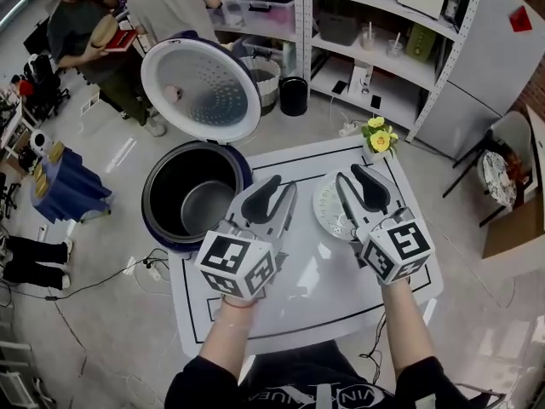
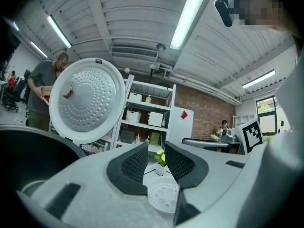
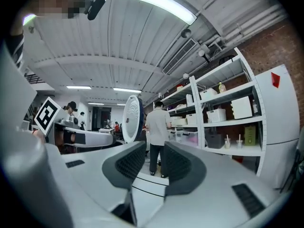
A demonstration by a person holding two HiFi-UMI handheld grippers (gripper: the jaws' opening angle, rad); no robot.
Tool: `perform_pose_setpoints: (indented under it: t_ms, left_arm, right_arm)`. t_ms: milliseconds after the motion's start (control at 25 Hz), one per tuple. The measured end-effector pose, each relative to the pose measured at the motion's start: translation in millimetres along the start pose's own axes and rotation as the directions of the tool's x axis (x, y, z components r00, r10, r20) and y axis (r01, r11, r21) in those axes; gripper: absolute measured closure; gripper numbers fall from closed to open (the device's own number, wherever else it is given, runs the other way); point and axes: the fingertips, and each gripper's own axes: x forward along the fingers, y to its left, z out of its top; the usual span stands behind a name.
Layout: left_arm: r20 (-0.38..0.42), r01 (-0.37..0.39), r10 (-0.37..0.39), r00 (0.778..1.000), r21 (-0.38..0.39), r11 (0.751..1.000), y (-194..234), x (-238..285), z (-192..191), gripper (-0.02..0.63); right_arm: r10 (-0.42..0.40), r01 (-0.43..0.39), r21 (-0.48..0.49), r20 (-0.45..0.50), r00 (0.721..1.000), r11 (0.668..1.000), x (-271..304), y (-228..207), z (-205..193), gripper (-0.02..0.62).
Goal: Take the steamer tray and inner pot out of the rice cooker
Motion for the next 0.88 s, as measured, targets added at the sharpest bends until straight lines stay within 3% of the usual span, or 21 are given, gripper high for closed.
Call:
perform_pose_setpoints:
  t_ms: [240,480,880]
  left_arm:
    - [0.035,-0.082,0.081,0.996,0.008,0.997,21,-44,14,0.511]
    - [0.057,-0.199,0.197,0.979,0.018,0.98,60,-93,31,0.511]
    - [0.058,-0.403,0.402,0.914,0.012,0.915,127,-167,29,0.511]
  right_arm:
    - [0.083,-0.083,-0.007,0.008,0.997,0.997,15,41,5,0.488]
    - [0.183,-0.183,-0.002,0.005,0.983,0.983,49,89,10,0.488]
    - [0.327,-0.327,0.002,-0.042,0.944,0.945,100,158,-5,0.488]
